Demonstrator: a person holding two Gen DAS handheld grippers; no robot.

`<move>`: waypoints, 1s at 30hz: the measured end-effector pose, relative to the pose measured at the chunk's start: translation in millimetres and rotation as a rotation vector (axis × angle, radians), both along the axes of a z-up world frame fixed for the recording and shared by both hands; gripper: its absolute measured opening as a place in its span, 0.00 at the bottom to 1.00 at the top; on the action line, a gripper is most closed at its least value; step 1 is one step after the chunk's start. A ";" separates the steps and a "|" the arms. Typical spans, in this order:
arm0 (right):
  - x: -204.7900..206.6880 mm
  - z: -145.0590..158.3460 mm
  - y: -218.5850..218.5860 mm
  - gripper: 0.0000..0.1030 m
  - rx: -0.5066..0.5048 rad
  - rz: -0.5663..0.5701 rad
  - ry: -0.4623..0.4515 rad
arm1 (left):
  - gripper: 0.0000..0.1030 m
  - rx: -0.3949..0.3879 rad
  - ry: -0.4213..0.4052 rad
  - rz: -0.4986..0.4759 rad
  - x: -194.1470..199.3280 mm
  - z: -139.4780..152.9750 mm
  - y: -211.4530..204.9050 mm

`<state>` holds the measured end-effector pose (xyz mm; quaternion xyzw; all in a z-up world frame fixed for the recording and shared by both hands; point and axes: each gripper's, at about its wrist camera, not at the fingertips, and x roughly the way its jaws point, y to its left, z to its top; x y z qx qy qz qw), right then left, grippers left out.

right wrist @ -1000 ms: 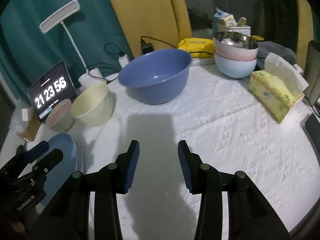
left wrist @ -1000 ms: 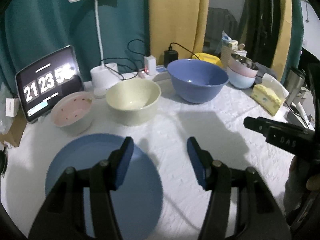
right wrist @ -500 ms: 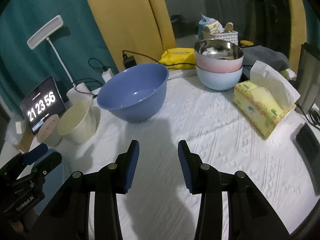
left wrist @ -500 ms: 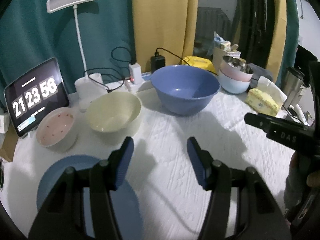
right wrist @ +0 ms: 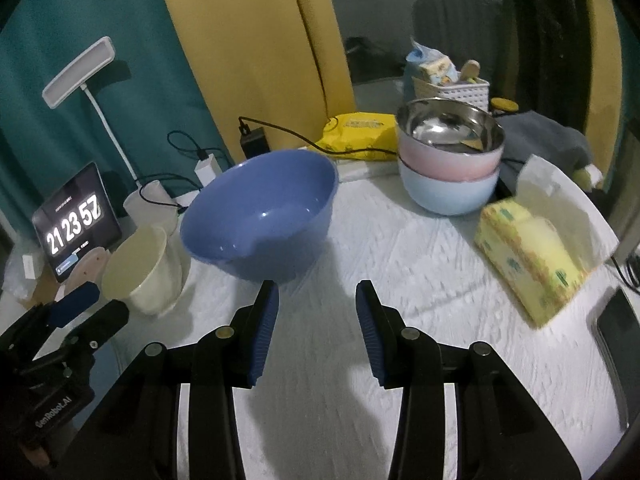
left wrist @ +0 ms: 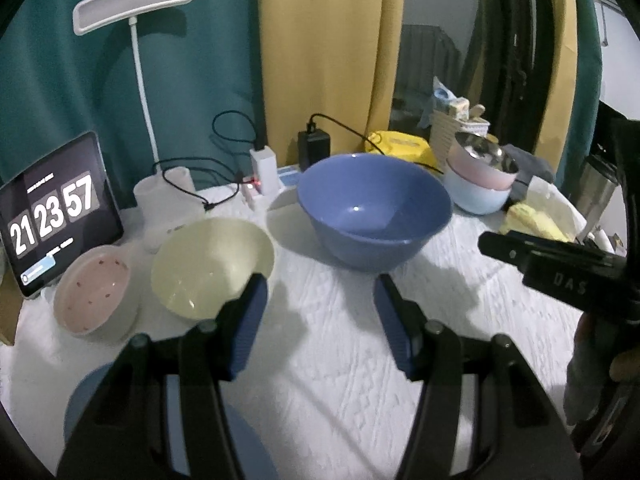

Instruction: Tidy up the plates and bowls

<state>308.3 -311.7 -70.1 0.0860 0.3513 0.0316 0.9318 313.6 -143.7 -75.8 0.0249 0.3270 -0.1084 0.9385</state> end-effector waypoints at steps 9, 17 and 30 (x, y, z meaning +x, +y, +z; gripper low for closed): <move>35.6 -1.2 7.7 0.41 -0.002 0.016 -0.010 | 0.56 -0.001 0.003 0.011 20.5 -3.9 -1.4; 54.8 -20.1 4.5 0.47 -0.002 0.012 0.019 | 0.56 0.000 0.020 0.004 30.6 -12.9 -7.6; 63.6 -50.2 -3.1 0.47 0.011 -0.015 0.081 | 0.56 0.021 0.005 0.000 41.1 -22.0 -22.8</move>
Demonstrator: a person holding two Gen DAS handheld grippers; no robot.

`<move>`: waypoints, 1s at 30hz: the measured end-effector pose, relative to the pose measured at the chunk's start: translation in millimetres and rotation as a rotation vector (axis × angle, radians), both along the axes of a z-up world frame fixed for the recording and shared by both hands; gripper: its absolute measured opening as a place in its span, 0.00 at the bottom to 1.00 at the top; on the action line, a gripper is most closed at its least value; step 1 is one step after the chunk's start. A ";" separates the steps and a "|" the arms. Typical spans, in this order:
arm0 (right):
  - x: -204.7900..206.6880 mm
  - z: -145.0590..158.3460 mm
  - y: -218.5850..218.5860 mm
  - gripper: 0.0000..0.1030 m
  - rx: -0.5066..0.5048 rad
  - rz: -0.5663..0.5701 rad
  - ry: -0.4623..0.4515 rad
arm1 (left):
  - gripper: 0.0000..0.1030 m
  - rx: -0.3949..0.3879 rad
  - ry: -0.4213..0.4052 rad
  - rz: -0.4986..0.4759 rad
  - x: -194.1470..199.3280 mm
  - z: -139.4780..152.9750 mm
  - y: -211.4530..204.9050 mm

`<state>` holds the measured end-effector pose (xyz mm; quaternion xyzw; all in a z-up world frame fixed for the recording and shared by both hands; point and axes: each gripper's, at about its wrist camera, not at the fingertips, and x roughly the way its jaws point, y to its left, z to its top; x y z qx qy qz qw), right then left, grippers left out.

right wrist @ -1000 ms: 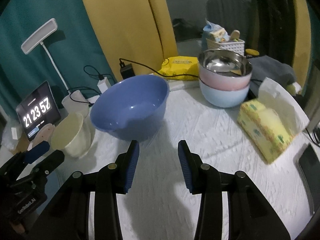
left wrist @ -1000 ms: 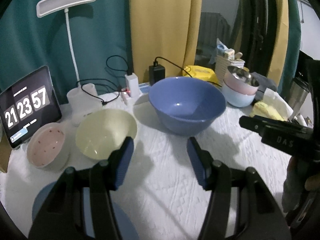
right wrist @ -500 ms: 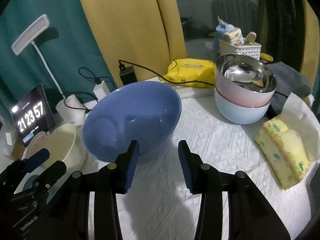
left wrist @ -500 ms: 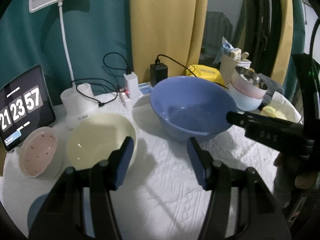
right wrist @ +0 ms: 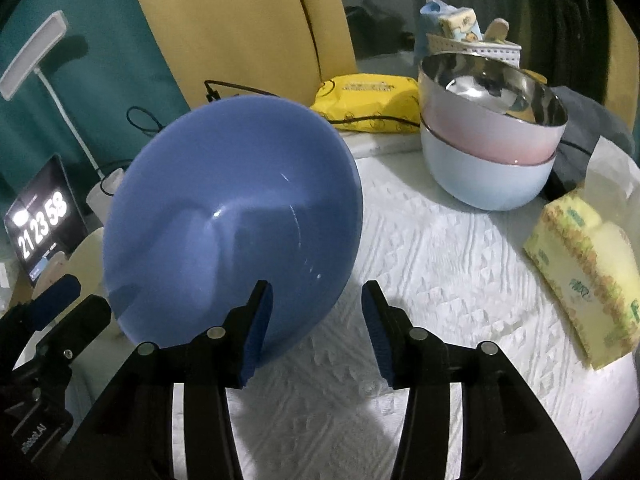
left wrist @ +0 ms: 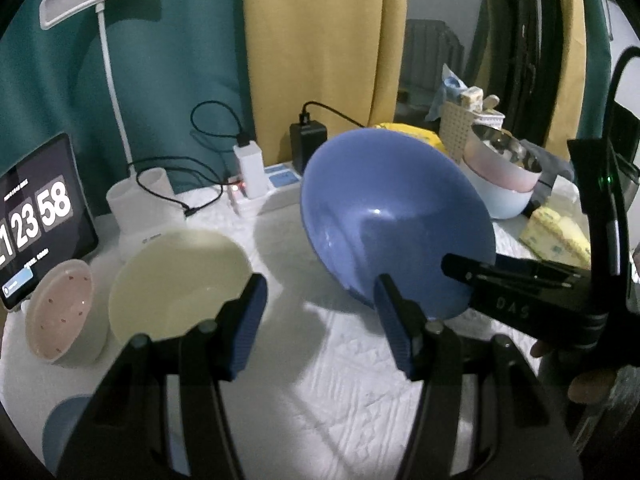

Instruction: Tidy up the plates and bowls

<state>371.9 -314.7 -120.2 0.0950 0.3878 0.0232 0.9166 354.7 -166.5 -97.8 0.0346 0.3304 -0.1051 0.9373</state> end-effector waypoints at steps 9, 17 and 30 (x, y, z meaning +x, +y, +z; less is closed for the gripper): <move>0.4 -13.1 -2.2 0.46 0.006 -0.002 0.004 | 0.55 0.026 0.010 -0.003 8.7 -10.6 -12.9; -3.5 -15.7 -3.8 0.23 0.005 0.019 0.001 | 0.25 0.013 0.107 0.015 26.6 -34.4 -13.9; -17.8 -0.1 0.7 0.15 -0.007 0.037 -0.025 | 0.20 -0.001 0.100 -0.002 16.9 -24.0 -12.8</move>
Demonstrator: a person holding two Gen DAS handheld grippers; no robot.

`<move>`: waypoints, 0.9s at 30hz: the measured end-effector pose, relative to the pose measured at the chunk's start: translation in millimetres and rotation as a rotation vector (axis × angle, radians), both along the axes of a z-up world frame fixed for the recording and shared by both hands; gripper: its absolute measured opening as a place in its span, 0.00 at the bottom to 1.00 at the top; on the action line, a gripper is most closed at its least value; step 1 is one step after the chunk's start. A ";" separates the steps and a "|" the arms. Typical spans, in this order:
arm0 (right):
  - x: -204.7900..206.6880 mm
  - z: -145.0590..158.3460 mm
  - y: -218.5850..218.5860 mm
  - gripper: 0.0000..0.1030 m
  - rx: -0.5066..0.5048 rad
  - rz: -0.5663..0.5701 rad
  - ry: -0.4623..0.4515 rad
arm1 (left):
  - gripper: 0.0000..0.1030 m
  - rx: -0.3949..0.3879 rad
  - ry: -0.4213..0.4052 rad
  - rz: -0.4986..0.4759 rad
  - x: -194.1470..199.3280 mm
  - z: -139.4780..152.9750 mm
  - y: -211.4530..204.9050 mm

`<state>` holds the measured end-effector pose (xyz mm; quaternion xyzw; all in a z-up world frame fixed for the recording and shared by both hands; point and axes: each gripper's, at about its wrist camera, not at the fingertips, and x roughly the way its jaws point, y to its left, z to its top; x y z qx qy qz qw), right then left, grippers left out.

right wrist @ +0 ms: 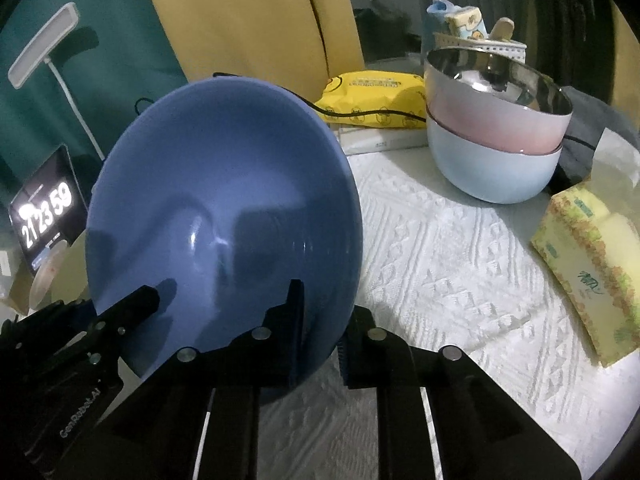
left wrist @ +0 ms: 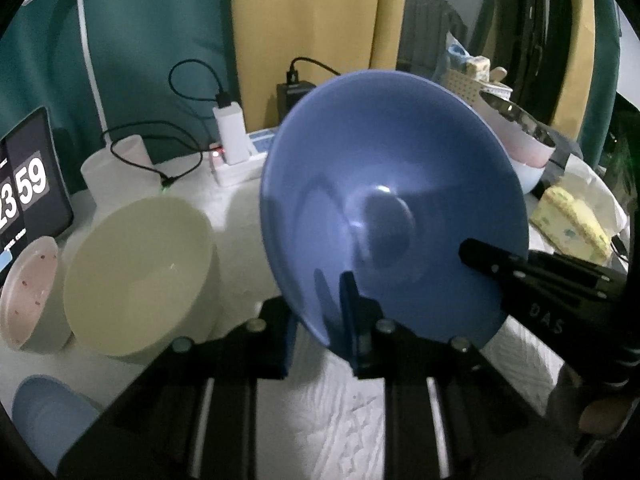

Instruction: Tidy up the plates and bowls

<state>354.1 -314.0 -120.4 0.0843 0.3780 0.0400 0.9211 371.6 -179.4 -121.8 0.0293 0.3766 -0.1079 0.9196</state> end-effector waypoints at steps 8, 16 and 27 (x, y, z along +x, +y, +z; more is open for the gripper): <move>-17.2 11.8 1.1 0.15 0.007 -0.004 -0.008 | 0.20 -0.008 -0.013 -0.006 -14.3 7.9 3.2; -36.5 21.5 5.9 0.16 0.000 -0.011 -0.025 | 0.20 -0.015 -0.035 -0.010 -35.0 17.6 8.7; -64.9 31.7 12.8 0.16 -0.007 -0.013 -0.033 | 0.20 -0.029 -0.050 -0.010 -65.9 27.1 18.3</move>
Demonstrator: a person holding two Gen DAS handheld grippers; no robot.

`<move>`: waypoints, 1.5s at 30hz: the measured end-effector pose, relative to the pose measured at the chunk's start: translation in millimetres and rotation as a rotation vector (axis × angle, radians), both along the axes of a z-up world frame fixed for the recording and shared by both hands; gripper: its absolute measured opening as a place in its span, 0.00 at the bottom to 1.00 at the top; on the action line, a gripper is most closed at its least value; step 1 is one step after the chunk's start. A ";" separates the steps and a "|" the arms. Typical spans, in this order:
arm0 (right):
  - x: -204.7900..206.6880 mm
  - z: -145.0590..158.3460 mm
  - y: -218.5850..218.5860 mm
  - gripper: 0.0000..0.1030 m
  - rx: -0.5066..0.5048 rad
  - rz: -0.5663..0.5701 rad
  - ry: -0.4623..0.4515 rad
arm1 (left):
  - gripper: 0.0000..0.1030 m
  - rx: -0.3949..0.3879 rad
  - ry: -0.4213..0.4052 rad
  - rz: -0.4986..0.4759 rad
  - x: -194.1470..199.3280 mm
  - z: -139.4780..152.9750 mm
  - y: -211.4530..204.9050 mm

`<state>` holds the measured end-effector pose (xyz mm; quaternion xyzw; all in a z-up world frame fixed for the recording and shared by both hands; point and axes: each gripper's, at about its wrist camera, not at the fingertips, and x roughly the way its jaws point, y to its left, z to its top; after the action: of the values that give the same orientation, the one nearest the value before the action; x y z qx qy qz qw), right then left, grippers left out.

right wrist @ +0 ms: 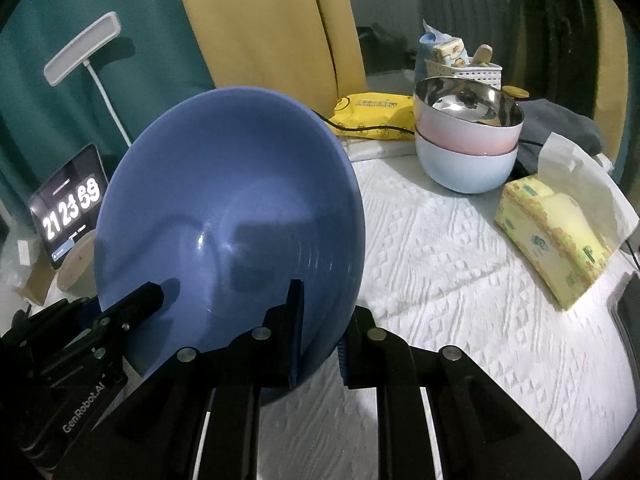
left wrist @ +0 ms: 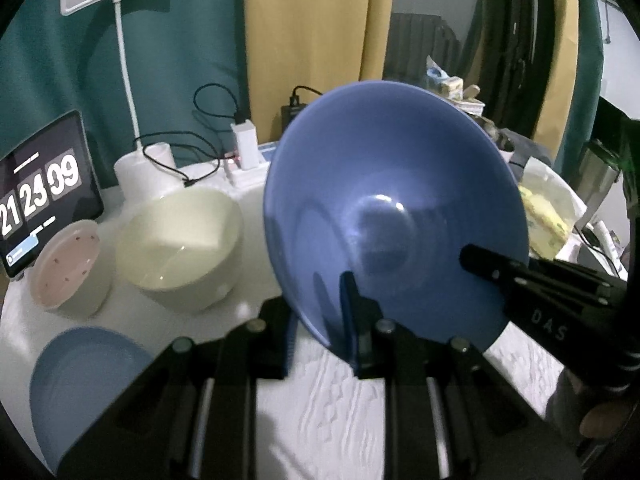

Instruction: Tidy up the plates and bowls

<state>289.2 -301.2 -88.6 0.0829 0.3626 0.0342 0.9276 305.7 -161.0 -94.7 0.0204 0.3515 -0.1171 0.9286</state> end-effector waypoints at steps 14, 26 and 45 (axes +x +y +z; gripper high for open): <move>-39.7 9.6 13.1 0.16 -0.029 -0.014 -0.010 | 0.20 -0.031 -0.009 -0.009 -35.6 5.2 10.3; -63.6 9.1 19.7 0.17 -0.033 -0.022 0.003 | 0.20 -0.035 -0.005 -0.024 -55.8 5.5 16.6; -87.7 -6.9 24.6 0.18 -0.006 -0.044 0.082 | 0.22 -0.037 0.053 -0.050 -81.5 -13.2 20.8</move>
<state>201.5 -276.6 -95.5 0.0894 0.3983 0.0092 0.9129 224.3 -140.2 -107.9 0.0087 0.3733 -0.1473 0.9159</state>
